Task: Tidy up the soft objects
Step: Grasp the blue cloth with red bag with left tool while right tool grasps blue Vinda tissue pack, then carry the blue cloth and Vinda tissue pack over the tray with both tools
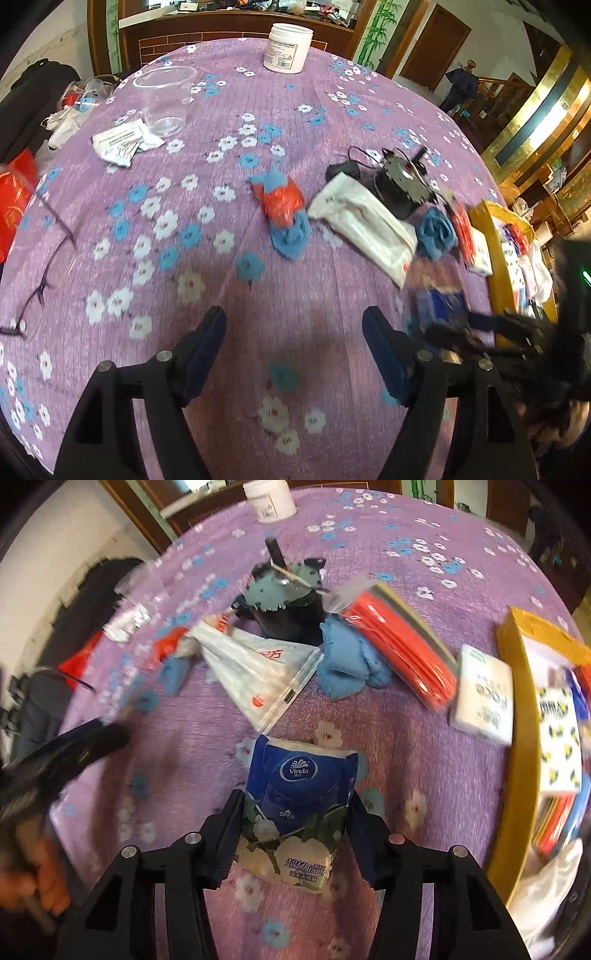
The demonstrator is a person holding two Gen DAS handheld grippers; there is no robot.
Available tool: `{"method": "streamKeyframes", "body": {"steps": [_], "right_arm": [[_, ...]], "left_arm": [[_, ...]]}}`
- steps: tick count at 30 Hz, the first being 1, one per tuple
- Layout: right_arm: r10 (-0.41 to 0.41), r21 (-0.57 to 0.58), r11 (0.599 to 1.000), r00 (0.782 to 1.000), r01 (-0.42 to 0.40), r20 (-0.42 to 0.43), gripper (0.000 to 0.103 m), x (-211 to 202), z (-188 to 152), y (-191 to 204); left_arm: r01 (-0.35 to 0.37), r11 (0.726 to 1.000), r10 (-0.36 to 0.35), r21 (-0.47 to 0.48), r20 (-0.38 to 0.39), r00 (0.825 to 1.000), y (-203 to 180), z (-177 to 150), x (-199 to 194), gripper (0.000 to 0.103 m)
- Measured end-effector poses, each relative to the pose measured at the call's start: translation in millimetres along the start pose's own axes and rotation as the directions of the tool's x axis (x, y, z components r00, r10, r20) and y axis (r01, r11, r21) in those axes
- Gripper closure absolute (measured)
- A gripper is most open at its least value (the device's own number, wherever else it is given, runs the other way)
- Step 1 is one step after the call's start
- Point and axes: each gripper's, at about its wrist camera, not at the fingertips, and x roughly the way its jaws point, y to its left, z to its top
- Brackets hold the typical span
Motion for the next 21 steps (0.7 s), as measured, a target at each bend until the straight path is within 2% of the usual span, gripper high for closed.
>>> {"method": "streamKeyframes", "body": {"steps": [5, 7, 9, 12, 14, 16, 18, 21], "right_arm": [[0.014, 0.023, 1.000, 0.999, -0.015, 0.029, 0.045, -22.0, -17.8, -13.3], [0.008, 0.023, 1.000, 0.999, -0.009, 0.043, 0.045, -32.4, -24.3, -20.2], [0.010, 0.032, 0.999, 0.999, -0.011, 0.053, 0.045, -38.3, -29.4, -23.4], [0.006, 0.042, 0.999, 0.998, -0.009, 0.066, 0.045, -45.6, -36.1, -27.9], [0.010, 0.052, 0.999, 0.997, -0.014, 0.073, 0.045, -50.5, -39.1, -31.9], [0.009, 0.056, 0.998, 0.997, -0.013, 0.077, 0.045, -54.9, -41.8, -34.4], [0.016, 0.059, 0.998, 0.996, -0.021, 0.082, 0.045, -58.3, -43.5, -36.0], [0.025, 0.057, 0.998, 0.995, -0.030, 0.092, 0.045, -63.2, -46.3, -35.0]], "left_arm": [[0.013, 0.999, -0.013, -0.044, -0.008, 1.000, 6.8, 30.5, 21.8, 0.028], [0.008, 0.997, -0.009, -0.073, -0.013, 1.000, 12.5, 44.4, 33.8, 0.031], [-0.007, 0.997, 0.006, -0.077, -0.020, 1.000, 14.7, 53.7, 43.2, 0.040], [-0.021, 0.996, 0.018, -0.084, -0.041, 0.999, 17.0, 65.1, 60.2, 0.042], [-0.033, 0.997, 0.030, -0.076, -0.045, 0.999, 15.7, 71.1, 70.1, 0.050], [-0.033, 0.998, 0.031, -0.056, -0.031, 0.999, 12.1, 75.9, 75.8, 0.052], [-0.053, 0.998, 0.052, -0.026, -0.021, 0.998, 7.3, 78.7, 78.4, 0.068], [-0.029, 0.999, 0.030, -0.033, 0.000, 1.000, 5.1, 73.9, 72.0, 0.069]]}}
